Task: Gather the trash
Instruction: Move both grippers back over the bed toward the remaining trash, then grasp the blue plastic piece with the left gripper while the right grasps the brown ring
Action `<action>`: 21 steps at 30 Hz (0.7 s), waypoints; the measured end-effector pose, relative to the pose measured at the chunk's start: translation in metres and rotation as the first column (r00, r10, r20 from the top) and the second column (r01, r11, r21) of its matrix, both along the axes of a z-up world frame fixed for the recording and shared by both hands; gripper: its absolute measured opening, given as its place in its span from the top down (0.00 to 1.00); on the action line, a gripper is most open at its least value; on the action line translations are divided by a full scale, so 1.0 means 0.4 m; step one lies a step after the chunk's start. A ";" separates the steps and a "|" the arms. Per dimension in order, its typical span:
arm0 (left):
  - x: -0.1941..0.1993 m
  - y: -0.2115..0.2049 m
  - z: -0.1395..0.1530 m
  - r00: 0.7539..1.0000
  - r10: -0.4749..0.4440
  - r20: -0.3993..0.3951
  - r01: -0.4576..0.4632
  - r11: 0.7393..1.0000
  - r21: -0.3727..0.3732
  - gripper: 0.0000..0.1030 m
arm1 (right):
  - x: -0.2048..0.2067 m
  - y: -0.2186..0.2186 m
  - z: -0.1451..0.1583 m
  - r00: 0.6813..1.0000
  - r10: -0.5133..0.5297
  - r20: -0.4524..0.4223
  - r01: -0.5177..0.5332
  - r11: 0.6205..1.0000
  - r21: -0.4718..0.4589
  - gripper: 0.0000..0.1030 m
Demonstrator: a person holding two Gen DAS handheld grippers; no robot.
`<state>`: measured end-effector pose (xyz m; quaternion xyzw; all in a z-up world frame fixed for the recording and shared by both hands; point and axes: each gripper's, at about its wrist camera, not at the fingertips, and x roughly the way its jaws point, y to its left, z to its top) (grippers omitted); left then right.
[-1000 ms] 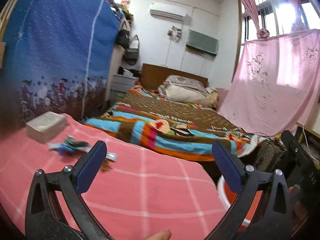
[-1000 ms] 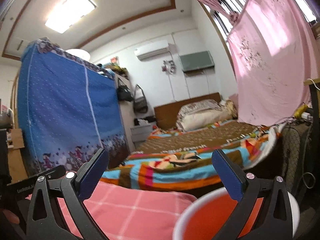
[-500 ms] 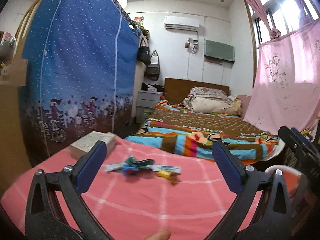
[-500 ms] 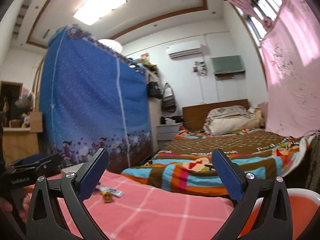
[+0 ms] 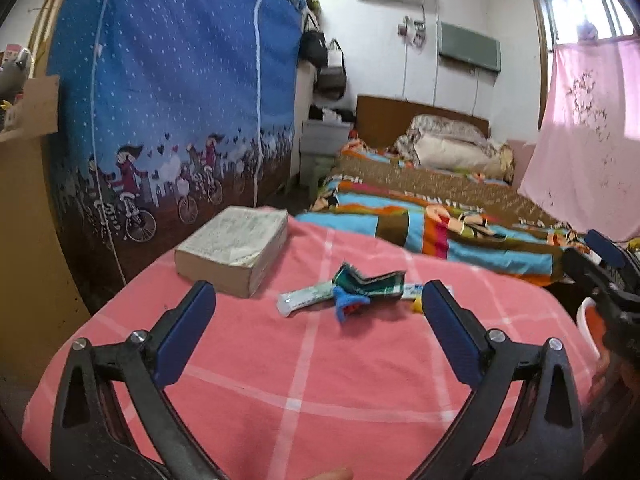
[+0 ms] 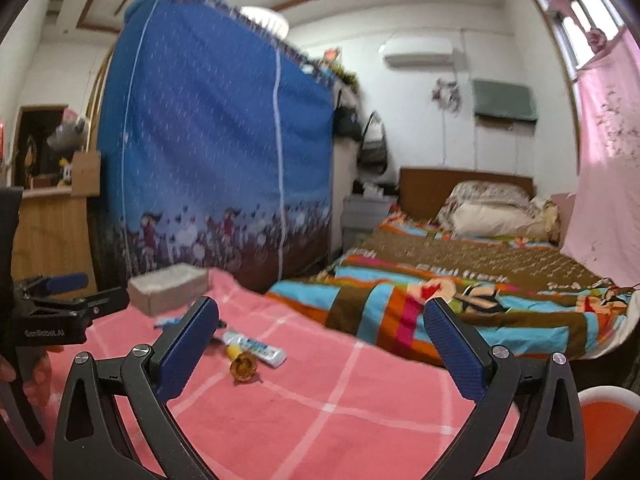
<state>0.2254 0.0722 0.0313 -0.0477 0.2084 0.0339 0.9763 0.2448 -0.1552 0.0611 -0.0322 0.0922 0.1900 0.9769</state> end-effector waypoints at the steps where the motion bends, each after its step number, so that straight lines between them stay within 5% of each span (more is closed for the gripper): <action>1: 0.007 0.000 -0.006 1.000 -0.010 -0.016 0.010 1.000 0.001 0.03 | 0.014 0.014 -0.009 1.000 0.011 -0.027 -0.012 1.000 -0.015 0.00; 8: 0.068 0.010 -0.041 0.986 -0.103 -0.133 0.094 0.993 -0.069 0.27 | 0.098 0.077 -0.053 0.973 0.071 -0.220 -0.092 0.992 -0.085 0.01; 13: 0.107 -0.001 -0.063 0.966 -0.150 -0.211 0.131 0.986 -0.101 0.52 | 0.137 0.099 -0.085 0.936 0.077 -0.343 -0.118 0.988 -0.103 0.20; 21: 0.127 -0.015 -0.072 0.954 -0.174 -0.245 0.150 0.982 -0.115 0.73 | 0.163 0.131 -0.114 0.880 0.121 -0.459 -0.168 0.984 -0.062 0.45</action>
